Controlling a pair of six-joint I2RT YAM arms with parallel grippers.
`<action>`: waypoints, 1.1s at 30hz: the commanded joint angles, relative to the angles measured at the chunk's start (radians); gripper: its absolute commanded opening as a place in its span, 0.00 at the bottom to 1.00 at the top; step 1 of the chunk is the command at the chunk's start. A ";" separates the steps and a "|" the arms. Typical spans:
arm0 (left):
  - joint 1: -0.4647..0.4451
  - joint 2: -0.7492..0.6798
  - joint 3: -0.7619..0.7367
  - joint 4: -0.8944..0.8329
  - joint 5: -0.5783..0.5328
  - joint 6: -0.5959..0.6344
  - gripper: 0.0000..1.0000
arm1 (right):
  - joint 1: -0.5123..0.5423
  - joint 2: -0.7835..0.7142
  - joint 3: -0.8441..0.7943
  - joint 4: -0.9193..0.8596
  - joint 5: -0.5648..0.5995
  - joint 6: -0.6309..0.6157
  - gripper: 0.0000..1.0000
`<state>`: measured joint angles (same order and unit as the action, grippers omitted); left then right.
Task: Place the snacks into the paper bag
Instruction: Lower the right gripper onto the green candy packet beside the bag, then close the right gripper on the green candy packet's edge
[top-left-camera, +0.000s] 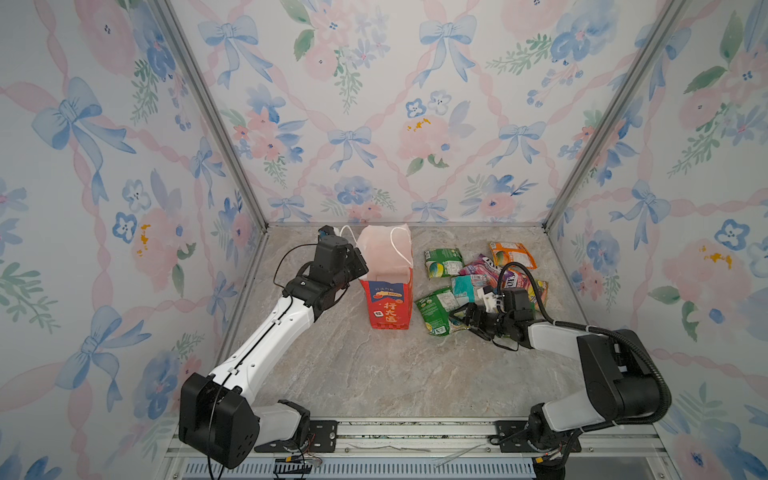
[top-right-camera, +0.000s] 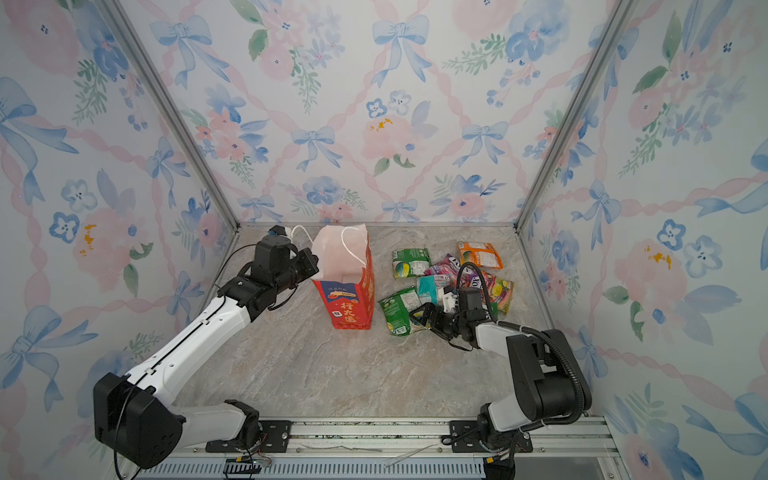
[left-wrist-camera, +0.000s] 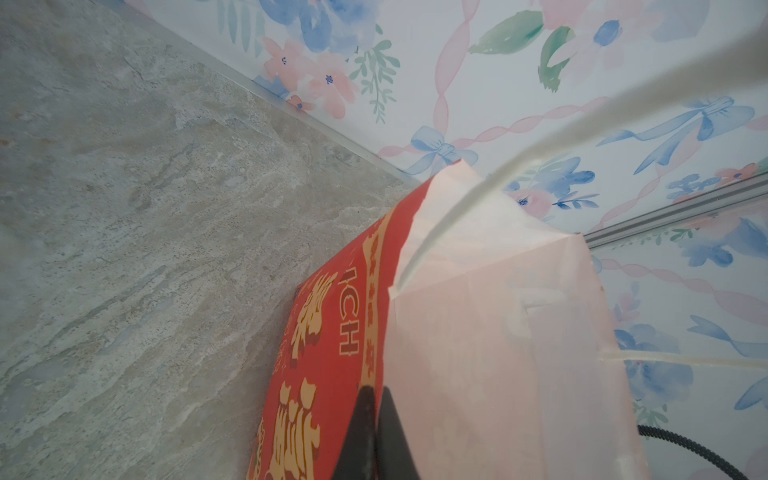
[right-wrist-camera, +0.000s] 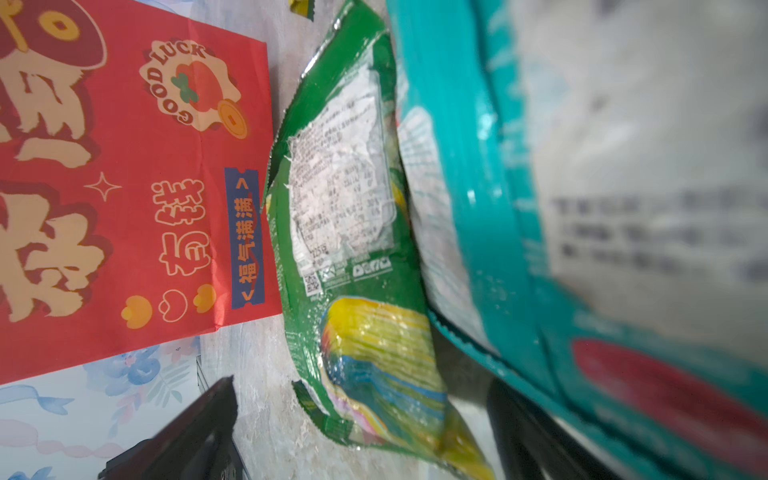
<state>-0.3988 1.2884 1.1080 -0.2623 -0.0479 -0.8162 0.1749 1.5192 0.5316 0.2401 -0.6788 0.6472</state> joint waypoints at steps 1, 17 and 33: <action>-0.003 -0.006 -0.016 -0.007 0.002 -0.004 0.00 | 0.012 0.043 -0.041 0.094 0.013 0.064 0.97; -0.008 -0.001 -0.019 -0.006 0.003 -0.005 0.00 | 0.085 0.127 -0.071 0.274 0.024 0.169 0.91; -0.008 -0.008 -0.028 -0.006 0.000 -0.003 0.00 | 0.104 0.106 -0.035 0.191 0.036 0.143 0.71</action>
<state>-0.3996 1.2884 1.1011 -0.2562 -0.0483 -0.8165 0.2649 1.6218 0.4873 0.5137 -0.6643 0.8043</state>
